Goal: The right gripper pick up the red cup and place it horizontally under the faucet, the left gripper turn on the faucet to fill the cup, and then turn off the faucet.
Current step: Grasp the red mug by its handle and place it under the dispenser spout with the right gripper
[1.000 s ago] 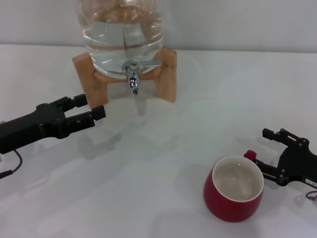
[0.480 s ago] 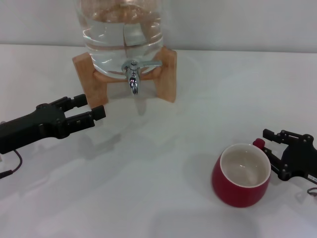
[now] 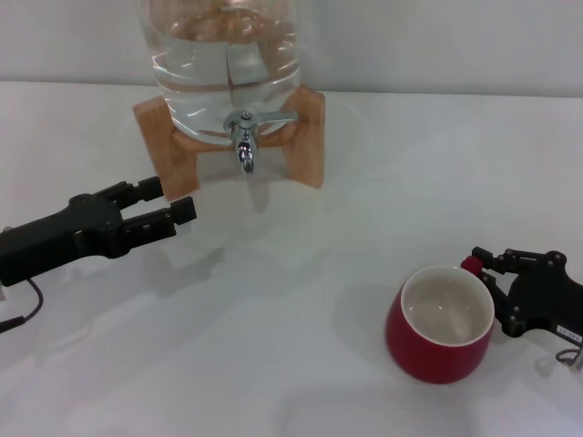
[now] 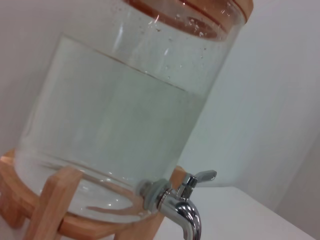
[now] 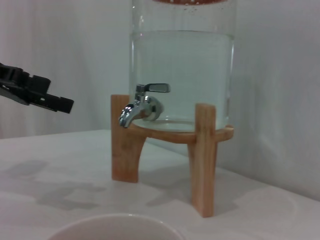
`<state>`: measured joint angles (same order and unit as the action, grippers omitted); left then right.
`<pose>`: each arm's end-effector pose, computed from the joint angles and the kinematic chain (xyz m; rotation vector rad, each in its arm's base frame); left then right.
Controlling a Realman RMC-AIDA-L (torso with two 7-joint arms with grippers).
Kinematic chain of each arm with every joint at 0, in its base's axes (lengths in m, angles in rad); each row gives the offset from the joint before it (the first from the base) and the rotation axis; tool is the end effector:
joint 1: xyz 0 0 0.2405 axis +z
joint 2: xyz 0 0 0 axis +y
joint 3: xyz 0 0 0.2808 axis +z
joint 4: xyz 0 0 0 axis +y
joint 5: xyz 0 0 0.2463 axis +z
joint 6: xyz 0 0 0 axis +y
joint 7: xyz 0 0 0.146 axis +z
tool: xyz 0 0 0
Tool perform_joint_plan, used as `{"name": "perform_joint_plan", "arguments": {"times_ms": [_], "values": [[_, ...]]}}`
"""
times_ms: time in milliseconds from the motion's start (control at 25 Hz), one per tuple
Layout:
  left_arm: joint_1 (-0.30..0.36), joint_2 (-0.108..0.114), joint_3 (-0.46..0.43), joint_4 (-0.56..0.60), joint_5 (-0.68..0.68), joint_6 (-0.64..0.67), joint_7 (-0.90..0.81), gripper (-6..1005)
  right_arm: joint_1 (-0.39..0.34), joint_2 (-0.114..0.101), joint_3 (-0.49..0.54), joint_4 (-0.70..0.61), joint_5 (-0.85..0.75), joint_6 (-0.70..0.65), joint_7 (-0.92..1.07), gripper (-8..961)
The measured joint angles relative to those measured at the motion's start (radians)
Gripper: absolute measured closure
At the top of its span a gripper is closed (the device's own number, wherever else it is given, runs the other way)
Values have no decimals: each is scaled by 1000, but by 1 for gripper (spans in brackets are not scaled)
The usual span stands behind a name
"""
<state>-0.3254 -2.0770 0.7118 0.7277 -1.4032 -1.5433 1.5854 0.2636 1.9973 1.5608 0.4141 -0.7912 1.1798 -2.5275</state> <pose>-0.3436 0.3332 0.0219 -2.3961 -0.9549 -0.9399 0.3630 0.3128 -0.0635 -2.3415 0.3400 0.6827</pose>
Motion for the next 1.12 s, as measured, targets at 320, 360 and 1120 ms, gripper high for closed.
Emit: {"name": "perform_joint_plan", "arguments": {"times_ms": [320, 360, 1120], "values": [[42, 2, 0, 4, 8, 0, -14, 112, 0, 0, -6, 5, -6, 5, 24, 790], [49, 3, 1, 4, 10, 1, -16, 112, 1, 0, -7, 8, -6, 6, 30, 791], [85, 3, -1, 5, 46, 21, -19, 112, 30, 12, -57, 133, 6, -60, 128, 791]]}}
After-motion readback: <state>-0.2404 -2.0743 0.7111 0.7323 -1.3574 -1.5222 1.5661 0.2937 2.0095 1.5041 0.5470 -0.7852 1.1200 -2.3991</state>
